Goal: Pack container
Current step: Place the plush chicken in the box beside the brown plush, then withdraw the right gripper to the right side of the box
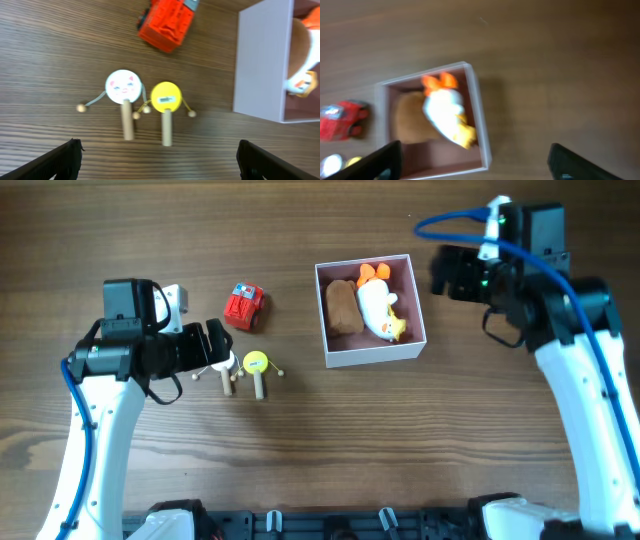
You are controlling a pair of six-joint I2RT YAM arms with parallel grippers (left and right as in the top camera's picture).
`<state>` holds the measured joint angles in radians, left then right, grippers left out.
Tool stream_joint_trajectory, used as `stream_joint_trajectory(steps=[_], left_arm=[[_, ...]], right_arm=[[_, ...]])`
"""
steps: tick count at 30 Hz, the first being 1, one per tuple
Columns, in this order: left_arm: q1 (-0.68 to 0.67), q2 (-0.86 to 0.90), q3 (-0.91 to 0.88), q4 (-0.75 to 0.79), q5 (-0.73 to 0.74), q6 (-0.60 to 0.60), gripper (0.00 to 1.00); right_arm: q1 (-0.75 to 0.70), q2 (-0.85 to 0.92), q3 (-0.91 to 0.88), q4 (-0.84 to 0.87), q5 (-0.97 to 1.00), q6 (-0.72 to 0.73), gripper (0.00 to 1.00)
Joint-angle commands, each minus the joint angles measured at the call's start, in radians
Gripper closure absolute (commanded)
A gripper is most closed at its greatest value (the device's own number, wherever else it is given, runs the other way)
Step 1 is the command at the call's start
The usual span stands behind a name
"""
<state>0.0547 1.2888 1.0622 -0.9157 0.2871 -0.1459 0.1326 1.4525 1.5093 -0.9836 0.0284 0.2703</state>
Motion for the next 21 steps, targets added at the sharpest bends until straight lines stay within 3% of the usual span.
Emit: stream_joint_trajectory(steps=[1,3,5,12,21], left_arm=[[0.006,0.004,0.018,0.006,0.072,-0.031,0.0],[0.006,0.004,0.018,0.006,0.072,-0.031,0.0],[0.006,0.004,0.018,0.005,0.072,-0.031,0.0],[0.006,0.004,0.018,0.005,0.072,-0.031,0.0],[0.006,0.003,0.018,0.002,0.071,-0.03,0.0]], right_arm=[[-0.059,0.114,-0.07,-0.024,0.0,0.076,0.38],[-0.081,0.169,-0.081,-0.02,-0.003,0.113,0.58],[-0.096,0.236,-0.083,-0.02,-0.018,0.145,0.69],[-0.079,0.421,-0.089,-0.032,-0.175,0.113,0.96],[-0.035,0.462,-0.104,-0.013,-0.256,0.095,0.96]])
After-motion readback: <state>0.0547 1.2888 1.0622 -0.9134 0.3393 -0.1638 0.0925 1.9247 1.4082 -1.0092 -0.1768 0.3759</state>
